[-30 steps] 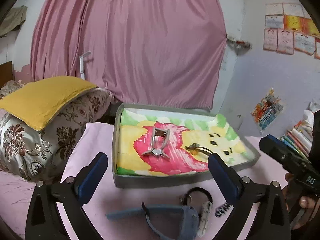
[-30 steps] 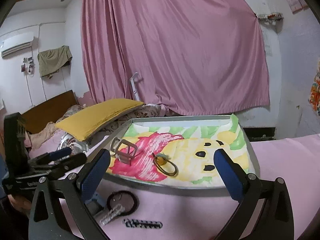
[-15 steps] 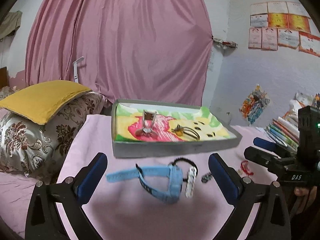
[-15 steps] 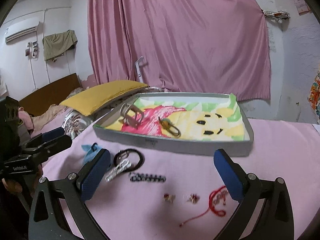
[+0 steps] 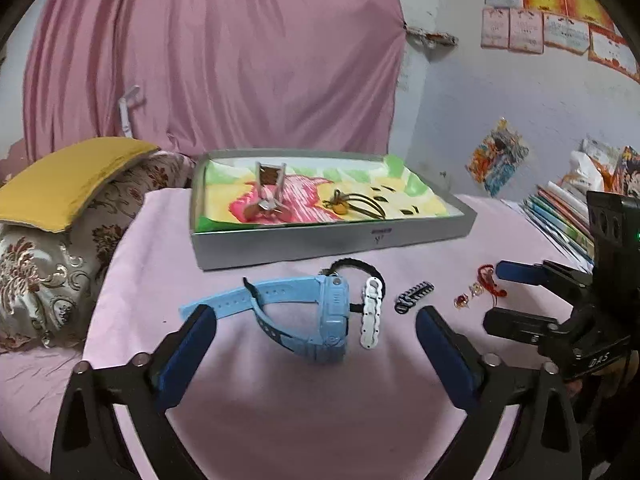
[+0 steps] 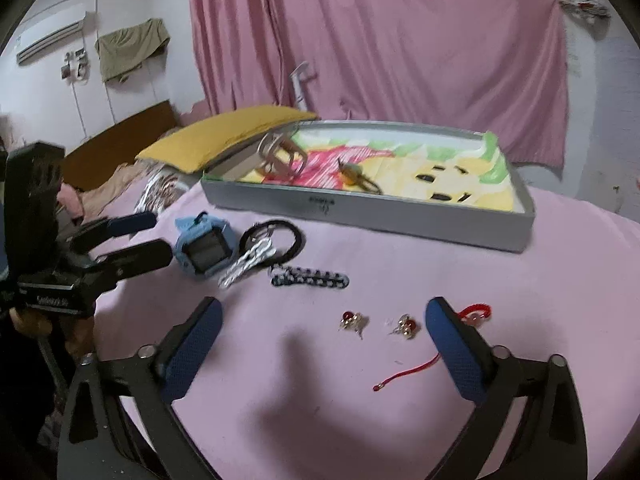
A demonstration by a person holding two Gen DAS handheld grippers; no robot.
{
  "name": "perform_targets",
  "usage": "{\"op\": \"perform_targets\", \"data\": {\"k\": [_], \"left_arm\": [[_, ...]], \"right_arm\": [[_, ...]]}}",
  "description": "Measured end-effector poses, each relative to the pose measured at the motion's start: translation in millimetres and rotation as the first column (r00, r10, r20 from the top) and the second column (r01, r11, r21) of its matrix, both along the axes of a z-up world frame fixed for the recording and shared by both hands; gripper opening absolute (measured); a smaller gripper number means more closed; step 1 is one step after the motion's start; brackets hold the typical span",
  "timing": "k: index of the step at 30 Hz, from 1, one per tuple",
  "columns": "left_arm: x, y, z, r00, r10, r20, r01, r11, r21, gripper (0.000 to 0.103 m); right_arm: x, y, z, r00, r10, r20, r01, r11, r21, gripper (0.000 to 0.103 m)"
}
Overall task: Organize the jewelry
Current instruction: 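Move both tools back to the jewelry and open them over the items, then grasp the blue smartwatch with the left tool while the right tool grasps an earring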
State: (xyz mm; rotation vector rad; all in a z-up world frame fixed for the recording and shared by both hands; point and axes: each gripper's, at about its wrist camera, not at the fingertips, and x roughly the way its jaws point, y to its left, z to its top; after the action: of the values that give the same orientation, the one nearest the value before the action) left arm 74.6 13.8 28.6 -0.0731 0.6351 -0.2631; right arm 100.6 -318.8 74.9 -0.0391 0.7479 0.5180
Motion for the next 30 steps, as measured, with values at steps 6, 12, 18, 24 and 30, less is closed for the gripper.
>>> {"op": "perform_targets", "data": {"k": [6,12,18,24,30], "left_arm": [[14,-6,-3,0.998,-0.047,-0.045,0.048,0.999,0.021,0.071],[24,-10,-4,0.993,-0.068,-0.095,0.074,0.996,0.056,0.064],[32,-16,1,0.987,-0.086,-0.132,0.103,0.987,0.124,0.046],[37,-26,5,0.972,-0.152,-0.181,0.187,0.962,0.197,0.028],[36,-35,0,0.962,-0.172,-0.212,0.223,0.943,0.245,0.019]], "right_arm": [[6,6,-6,0.998,0.024,-0.058,-0.025,0.999,-0.026,0.056],[19,11,-13,0.992,0.024,-0.126,-0.038,0.993,-0.113,0.036],[24,14,-11,0.992,0.024,-0.123,-0.045,0.984,-0.17,0.025],[19,17,-10,0.993,0.048,-0.105,-0.068,0.978,-0.197,0.02],[19,16,-10,0.993,0.051,-0.102,-0.071,0.978,-0.194,0.018]]}}
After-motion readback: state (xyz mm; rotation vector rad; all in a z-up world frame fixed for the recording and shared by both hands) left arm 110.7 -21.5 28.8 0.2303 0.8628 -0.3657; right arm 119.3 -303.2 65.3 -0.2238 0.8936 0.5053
